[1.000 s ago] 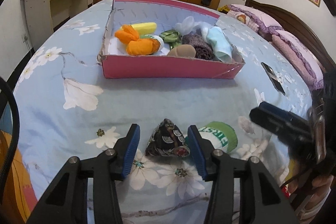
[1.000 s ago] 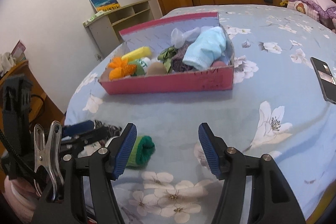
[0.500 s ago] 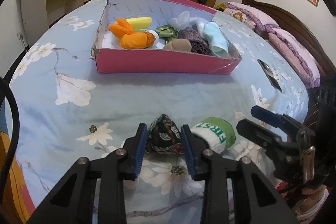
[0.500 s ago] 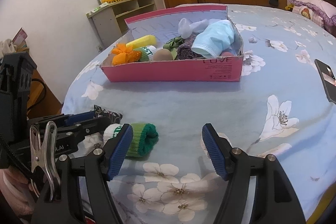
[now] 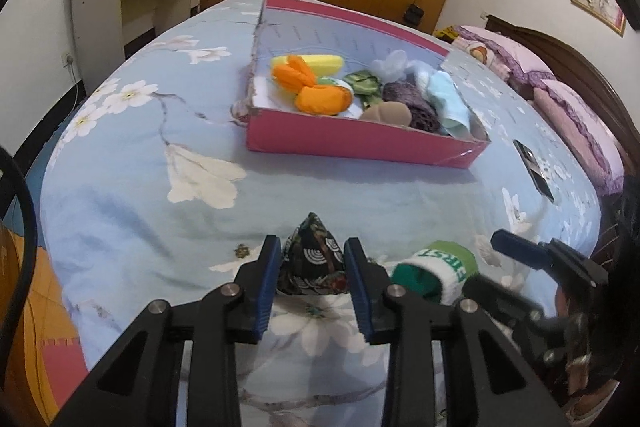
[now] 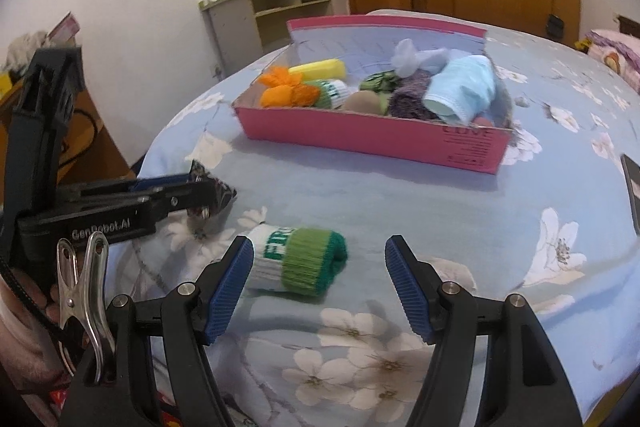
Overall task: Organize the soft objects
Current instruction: 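Grasp the dark patterned pouch with the left tool while the right tool grasps the green-white knitted roll, then lift the dark pouch with the left tool while the right tool lifts the knitted roll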
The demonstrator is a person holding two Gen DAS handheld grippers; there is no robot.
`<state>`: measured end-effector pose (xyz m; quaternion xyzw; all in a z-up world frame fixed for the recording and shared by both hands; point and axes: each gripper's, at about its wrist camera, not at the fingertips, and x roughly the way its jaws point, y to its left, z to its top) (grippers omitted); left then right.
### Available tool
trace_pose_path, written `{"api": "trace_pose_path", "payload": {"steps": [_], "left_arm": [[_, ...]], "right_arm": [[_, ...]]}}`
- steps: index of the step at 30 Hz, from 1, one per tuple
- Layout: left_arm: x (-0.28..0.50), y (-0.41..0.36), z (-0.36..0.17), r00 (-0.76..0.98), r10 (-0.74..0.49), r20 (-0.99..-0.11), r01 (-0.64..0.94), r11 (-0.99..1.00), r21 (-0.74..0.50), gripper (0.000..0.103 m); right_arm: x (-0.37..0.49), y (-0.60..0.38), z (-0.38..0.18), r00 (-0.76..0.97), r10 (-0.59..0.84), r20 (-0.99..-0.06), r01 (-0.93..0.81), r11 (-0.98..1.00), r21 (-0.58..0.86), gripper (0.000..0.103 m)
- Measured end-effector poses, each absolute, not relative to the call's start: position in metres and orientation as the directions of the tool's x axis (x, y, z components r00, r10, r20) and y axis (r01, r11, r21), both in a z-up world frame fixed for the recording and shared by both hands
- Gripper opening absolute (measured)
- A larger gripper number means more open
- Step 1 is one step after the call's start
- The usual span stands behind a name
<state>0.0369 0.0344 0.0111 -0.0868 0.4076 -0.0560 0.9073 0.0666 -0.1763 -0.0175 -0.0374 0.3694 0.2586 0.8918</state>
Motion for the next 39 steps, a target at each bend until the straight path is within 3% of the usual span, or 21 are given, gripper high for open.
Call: {"api": "trace_pose_path", "payload": {"steps": [7,12,17,39], "left_arm": [[0.039,0.039,0.003,0.648,-0.175,-0.741,0.014,0.976,-0.219,0.034],[0.041,0.039,0.002,0.648,-0.178,-0.741,0.016,0.975,-0.22,0.034],[0.041,0.036,0.003,0.646,-0.169,-0.744,0.019,0.978,-0.206,0.034],[0.043,0.022,0.047,0.713,-0.216,-0.668,0.105,0.974,-0.203,0.034]], "right_arm": [[0.073,-0.159,-0.032,0.541,0.423,-0.727,-0.525,0.845,0.101,0.069],[0.08,-0.158,-0.038,0.507,0.436,-0.743,-0.523,0.841,0.137,0.044],[0.076,-0.155,-0.039,0.508,0.447,-0.737,-0.535,0.833,0.137,0.034],[0.071,-0.187,-0.015,0.578,0.495,-0.649,-0.497,0.844,0.201,0.031]]}}
